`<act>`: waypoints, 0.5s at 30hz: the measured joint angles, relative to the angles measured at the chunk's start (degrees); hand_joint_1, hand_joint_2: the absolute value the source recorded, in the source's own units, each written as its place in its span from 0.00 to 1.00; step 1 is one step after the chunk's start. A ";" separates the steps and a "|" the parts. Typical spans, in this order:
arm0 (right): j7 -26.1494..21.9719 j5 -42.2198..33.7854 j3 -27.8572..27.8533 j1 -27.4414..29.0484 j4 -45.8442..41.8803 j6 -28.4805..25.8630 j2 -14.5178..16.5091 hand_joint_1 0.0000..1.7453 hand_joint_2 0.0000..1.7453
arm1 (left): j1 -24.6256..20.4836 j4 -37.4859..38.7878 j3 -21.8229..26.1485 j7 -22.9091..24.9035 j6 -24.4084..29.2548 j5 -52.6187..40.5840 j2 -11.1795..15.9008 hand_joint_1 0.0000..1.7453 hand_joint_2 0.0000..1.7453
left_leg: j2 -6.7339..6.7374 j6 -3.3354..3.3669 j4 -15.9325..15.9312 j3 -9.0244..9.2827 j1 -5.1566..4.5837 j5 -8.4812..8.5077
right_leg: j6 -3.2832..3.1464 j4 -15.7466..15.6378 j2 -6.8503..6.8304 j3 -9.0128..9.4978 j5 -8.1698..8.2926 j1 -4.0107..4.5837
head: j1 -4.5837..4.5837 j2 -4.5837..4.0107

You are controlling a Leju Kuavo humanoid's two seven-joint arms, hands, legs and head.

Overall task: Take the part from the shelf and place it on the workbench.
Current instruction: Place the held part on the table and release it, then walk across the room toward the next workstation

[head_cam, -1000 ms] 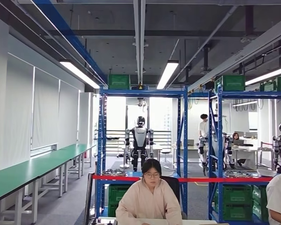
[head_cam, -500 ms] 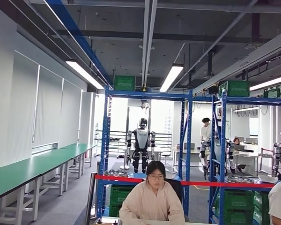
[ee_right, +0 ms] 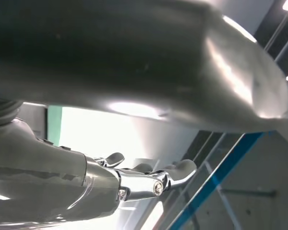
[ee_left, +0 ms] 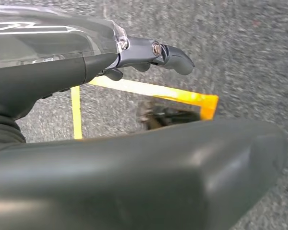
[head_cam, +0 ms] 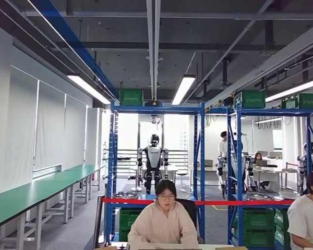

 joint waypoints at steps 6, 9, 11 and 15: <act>-0.06 -1.37 -0.09 2.46 0.70 0.19 0.20 0.00 0.00 | -0.08 -0.01 0.31 0.00 0.39 0.41 -0.01 0.00 0.00 | -0.01 -0.62 -3.40 8.29 0.21 2.51 | 0.81 2.35 -0.19 -5.20 2.25 -0.09 | 0.00 0.00; 0.12 -2.28 -0.26 3.45 1.00 0.49 0.52 0.00 0.00 | -0.18 -0.01 0.44 0.00 0.48 0.68 -0.01 0.00 0.00 | -0.15 0.28 -10.56 12.50 -0.05 1.44 | 1.78 3.85 -0.15 -6.86 3.00 0.08 | -0.01 0.00; 0.44 -2.96 -0.50 4.29 1.42 0.66 0.62 0.00 0.00 | -0.11 -0.01 0.64 0.00 0.53 0.91 -0.05 0.00 0.00 | -0.02 1.23 -10.68 11.92 -0.08 1.78 | 2.50 4.05 -0.08 -7.31 3.24 -0.04 | -0.02 0.00; 1.42 -4.93 -1.66 6.01 2.66 0.74 0.69 0.00 0.00 | -0.05 -0.01 1.11 -0.04 0.73 1.34 -0.16 0.00 0.00 | 0.41 2.92 -10.70 9.49 -0.08 3.98 | 3.73 12.88 0.13 -9.76 -5.61 -0.52 | -0.03 0.00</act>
